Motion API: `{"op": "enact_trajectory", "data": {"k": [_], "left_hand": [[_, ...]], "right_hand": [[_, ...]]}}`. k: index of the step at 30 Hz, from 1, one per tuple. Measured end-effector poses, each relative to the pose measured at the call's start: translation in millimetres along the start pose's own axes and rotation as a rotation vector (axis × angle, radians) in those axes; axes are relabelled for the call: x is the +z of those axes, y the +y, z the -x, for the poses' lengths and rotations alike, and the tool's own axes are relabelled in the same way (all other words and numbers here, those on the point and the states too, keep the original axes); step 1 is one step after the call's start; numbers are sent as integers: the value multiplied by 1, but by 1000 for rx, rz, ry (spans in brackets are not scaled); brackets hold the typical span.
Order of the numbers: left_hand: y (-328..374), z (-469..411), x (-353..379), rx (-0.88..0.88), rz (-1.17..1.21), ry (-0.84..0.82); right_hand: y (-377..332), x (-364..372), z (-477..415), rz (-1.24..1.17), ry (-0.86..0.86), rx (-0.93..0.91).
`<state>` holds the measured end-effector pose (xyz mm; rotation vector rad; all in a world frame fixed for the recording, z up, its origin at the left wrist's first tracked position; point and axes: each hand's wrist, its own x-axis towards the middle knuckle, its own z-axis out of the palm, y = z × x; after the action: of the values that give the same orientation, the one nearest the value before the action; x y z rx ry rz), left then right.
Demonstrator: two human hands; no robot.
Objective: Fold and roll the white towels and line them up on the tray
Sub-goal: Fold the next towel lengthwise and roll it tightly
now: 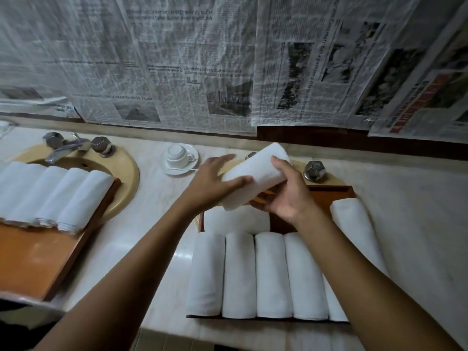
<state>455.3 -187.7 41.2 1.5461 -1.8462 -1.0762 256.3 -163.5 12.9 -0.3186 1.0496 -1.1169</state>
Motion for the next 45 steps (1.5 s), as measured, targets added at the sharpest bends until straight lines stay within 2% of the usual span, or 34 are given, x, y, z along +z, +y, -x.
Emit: {"op": "enact_trajectory", "data": {"k": [2,5,7,10,12,16,23,27,31,35,38,42,45], "left_hand": [[-10,12,-7,-219,326,8],[-32,28,-2,-494,763,-239],[-42,32,10,-490,973,-307],[-42,20,16,-368,1186,-118],[-45,8,12,-295,1155,-25],[-64,-11,0,-229,917,-34],[-95,-41,3,-382,674,-75],[-105,-52,17,-455,326,16],[-108,-51,26,-472,84,78],[-107,-48,30,-440,33,103],[-112,-37,29,-448,90,115],[-122,-7,31,-477,158,99],[-125,13,41,-404,221,82]], "right_hand": [[0,-1,0,-26,-53,-69],[1,-2,-3,-49,-103,-139],[5,0,-4,-70,-124,-162],[13,-1,-7,-82,-214,-163],[14,-4,-9,-70,-267,-158],[0,-13,-22,45,-192,-171],[2,-22,-60,627,91,-96],[8,-24,-75,834,187,-59],[10,-19,-73,1073,293,96],[12,-19,-75,1189,354,123],[14,-27,-76,1193,318,130],[28,-43,-64,1052,300,31],[49,-48,-58,1142,263,-91]]}}
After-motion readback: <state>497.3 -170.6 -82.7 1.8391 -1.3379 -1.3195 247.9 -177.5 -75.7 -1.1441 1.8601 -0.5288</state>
